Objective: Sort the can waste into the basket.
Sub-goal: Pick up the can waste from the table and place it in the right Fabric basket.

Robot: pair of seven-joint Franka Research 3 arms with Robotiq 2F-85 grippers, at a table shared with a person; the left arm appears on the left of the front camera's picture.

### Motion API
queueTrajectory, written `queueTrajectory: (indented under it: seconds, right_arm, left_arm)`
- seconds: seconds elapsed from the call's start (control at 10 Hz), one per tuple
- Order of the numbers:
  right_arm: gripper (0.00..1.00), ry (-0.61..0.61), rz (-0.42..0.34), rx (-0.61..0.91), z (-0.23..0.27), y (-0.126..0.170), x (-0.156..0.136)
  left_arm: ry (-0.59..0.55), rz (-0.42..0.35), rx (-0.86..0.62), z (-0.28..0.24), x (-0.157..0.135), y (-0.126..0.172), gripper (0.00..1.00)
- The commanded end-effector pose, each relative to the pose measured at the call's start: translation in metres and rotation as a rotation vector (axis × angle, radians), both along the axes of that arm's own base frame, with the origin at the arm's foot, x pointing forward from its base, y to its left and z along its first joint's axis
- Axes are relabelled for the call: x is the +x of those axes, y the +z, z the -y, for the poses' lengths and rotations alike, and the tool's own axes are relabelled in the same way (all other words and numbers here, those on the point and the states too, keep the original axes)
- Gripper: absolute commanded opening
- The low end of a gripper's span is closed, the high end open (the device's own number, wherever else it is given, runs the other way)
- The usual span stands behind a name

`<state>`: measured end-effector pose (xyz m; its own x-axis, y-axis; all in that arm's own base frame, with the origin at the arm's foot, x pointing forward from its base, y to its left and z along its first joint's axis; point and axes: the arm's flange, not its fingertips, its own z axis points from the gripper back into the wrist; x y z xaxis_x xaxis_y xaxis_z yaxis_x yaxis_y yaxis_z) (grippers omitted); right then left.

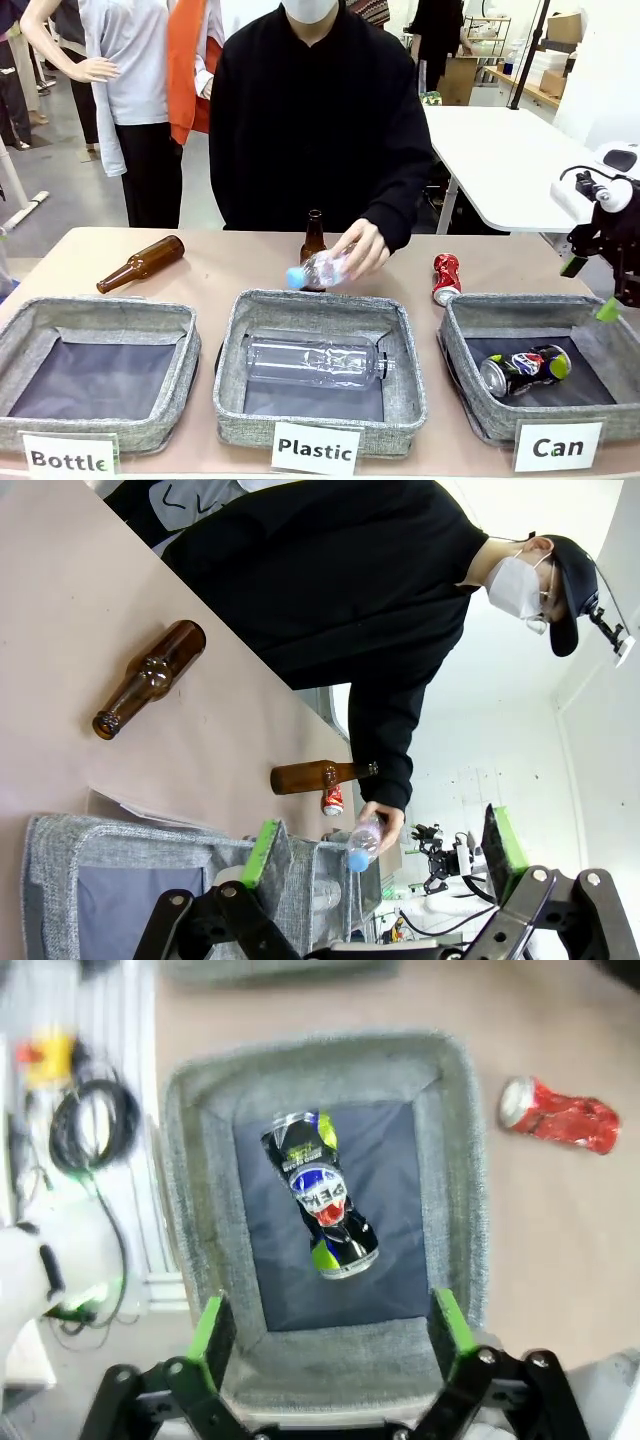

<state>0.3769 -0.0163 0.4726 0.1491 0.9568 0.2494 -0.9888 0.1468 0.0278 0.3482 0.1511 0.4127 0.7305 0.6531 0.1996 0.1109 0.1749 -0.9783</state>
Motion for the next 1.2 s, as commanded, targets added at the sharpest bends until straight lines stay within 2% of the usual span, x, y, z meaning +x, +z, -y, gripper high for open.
queueTrajectory:
  seconds: [0.0,0.1,0.2,0.3,0.4,0.5,0.8,1.0,1.1]
  right_arm:
    - [1.0,-0.43,-0.066,0.259,0.012,0.016,0.013]
    - [1.0,-0.852,-0.288,0.606,0.016,0.033,0.017]
    - [1.0,-1.016,-0.415,0.796,0.029,0.042,0.02]
    - [1.0,-1.13,-0.61,0.923,0.048,0.047,0.024]
    - [1.0,-1.233,-0.773,1.033,0.071,0.045,0.033]
    - [1.0,-1.228,-0.881,1.133,0.092,0.039,0.036]
    - [1.0,-1.243,-0.979,1.347,0.137,0.019,0.034]
    - [1.0,-1.286,-0.965,1.421,0.151,0.011,0.032]
    - [1.0,-1.31,-0.924,1.411,0.15,0.009,0.035]
  left_arm:
    - [-0.009,0.011,0.001,-0.001,-0.001,0.001,1.0]
    - [-0.009,0.011,0.001,-0.001,-0.001,0.001,1.0]
    - [-0.009,0.011,0.001,-0.001,-0.001,0.001,1.0]
    - [-0.009,0.011,0.001,-0.001,-0.001,0.001,1.0]
    - [-0.009,0.011,0.001,-0.001,-0.001,0.001,1.0]
    - [-0.009,0.011,0.001,-0.001,-0.001,0.001,1.0]
    - [-0.009,0.011,0.001,-0.001,-0.001,0.001,1.0]
    - [-0.009,0.011,0.001,-0.001,-0.001,0.001,1.0]
    - [-0.009,0.011,0.001,-0.001,-0.001,0.001,1.0]
